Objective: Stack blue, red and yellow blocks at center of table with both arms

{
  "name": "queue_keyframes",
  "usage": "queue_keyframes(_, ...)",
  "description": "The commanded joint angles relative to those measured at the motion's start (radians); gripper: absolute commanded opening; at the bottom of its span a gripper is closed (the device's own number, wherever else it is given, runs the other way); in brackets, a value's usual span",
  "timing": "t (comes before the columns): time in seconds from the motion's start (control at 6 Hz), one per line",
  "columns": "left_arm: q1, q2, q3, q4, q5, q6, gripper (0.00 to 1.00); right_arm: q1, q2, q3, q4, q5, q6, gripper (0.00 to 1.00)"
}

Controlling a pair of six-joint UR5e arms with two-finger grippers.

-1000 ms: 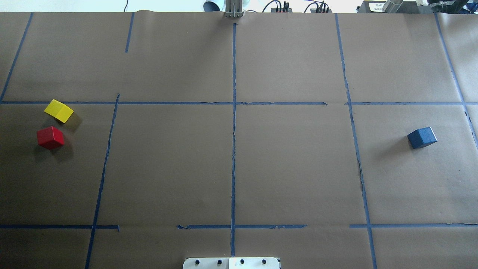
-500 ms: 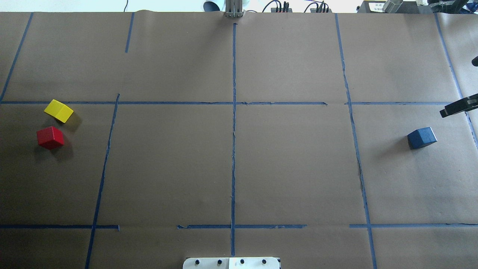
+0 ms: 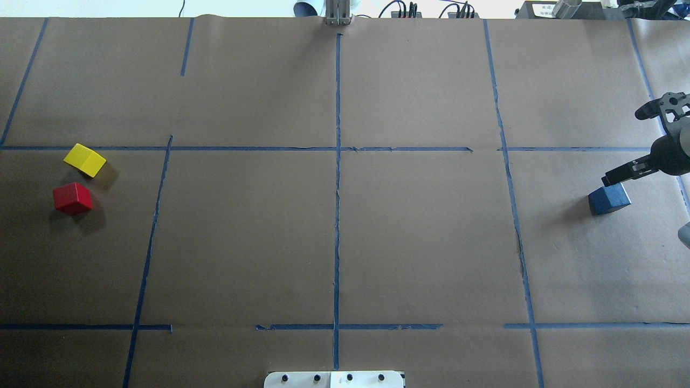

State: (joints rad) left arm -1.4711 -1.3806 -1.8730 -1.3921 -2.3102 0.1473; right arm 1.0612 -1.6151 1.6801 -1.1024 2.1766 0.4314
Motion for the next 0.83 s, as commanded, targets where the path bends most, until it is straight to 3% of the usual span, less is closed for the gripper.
queue_keyframes(0.0,0.0,0.0,0.0,0.001,0.0,0.0,1.0,-0.032,0.0,-0.046,0.001,-0.004,0.0,1.0)
queue_keyframes(0.33,0.0,0.0,0.0,0.001,0.0,0.0,1.0,-0.056,0.0,-0.077,0.001,-0.001,0.0,1.0)
queue_keyframes(0.5,0.0,0.0,0.0,0.001,0.0,0.0,1.0,-0.064,0.003,-0.085,0.0,0.0,0.001,0.78)
queue_keyframes(0.67,0.0,0.0,0.0,0.001,0.0,0.0,1.0,-0.064,0.007,-0.08,0.001,0.002,0.004,0.1)
